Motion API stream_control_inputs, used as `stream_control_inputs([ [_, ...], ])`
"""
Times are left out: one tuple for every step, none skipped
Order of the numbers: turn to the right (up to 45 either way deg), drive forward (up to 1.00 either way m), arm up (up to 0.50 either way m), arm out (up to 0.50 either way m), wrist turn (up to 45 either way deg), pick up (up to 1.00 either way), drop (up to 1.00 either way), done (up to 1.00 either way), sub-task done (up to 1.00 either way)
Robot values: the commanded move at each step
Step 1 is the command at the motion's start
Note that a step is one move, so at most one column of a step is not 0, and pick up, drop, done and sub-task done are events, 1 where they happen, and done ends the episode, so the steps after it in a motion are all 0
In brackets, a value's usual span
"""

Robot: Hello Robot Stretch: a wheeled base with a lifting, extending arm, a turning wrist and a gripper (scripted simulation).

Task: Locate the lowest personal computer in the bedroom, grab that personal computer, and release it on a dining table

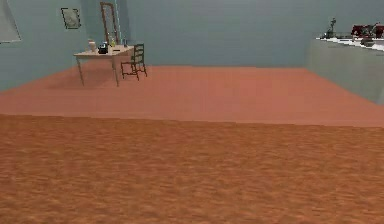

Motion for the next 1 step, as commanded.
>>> stream_control_inputs([
  [-24.0, 0.00, 0.00, 0.00, 0.0, 0.00, 0.00, 0.00, 0.00],
])
